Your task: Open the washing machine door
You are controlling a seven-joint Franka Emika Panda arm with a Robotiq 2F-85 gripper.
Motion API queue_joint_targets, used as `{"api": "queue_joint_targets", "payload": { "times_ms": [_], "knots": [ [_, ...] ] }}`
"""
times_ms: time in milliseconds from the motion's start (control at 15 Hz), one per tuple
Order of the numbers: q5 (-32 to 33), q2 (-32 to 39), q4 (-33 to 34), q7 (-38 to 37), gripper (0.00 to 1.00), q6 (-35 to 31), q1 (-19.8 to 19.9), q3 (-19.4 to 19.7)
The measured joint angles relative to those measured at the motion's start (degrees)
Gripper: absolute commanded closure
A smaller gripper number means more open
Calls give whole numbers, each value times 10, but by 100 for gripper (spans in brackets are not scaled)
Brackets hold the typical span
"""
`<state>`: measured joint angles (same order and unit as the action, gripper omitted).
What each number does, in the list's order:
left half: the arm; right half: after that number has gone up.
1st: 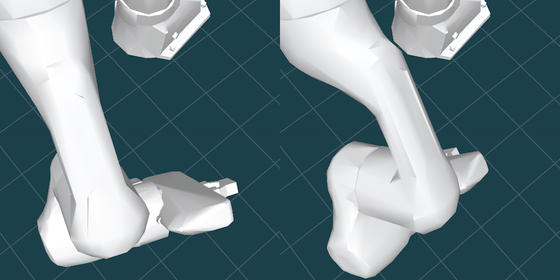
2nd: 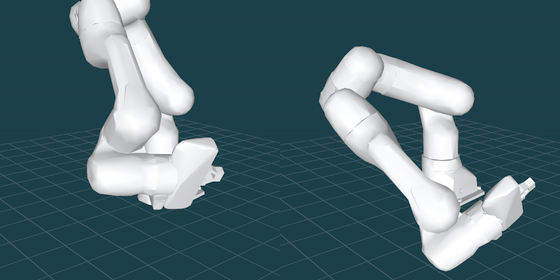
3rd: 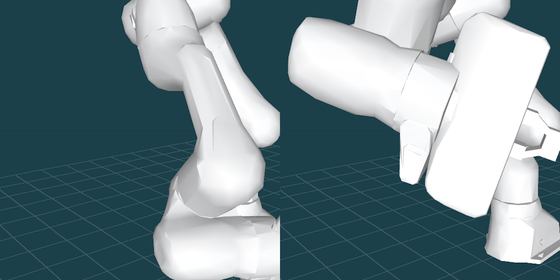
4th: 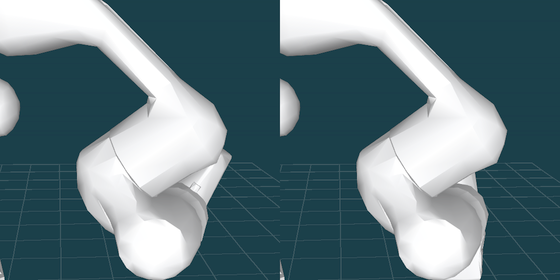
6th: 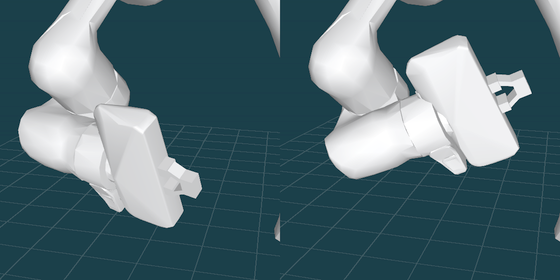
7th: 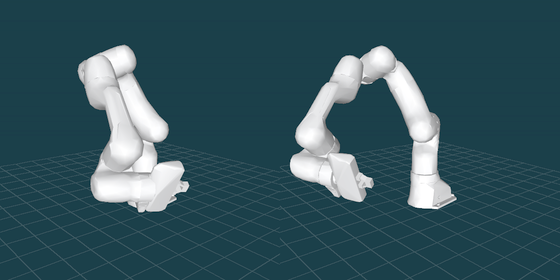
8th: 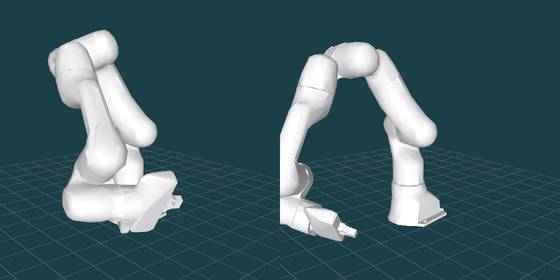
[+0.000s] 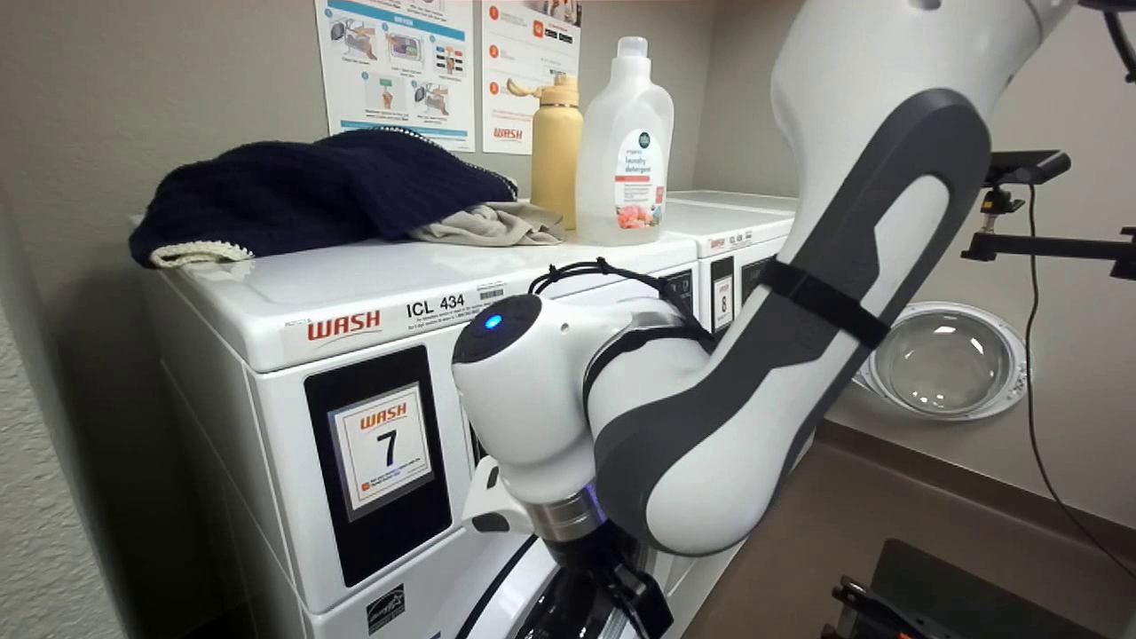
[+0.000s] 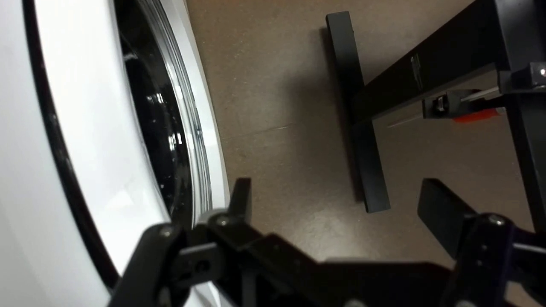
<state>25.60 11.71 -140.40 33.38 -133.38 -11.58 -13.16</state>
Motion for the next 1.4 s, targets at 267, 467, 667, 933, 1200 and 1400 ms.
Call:
{"api": "queue_joint_targets", "payload": {
  "times_ms": [267,467,667,933,1200,1400],
  "knots": [
    [0,0,-1,-1,0,-1,-1,0],
    [0,1,0,0,0,-1,-1,0],
    [52,23,4,0,0,-2,-2,3],
    [138,73,17,-1,0,-12,-2,12],
    [178,102,41,-2,0,-21,-4,7],
    [185,102,53,-2,0,-21,-16,-6]
  ]
}}
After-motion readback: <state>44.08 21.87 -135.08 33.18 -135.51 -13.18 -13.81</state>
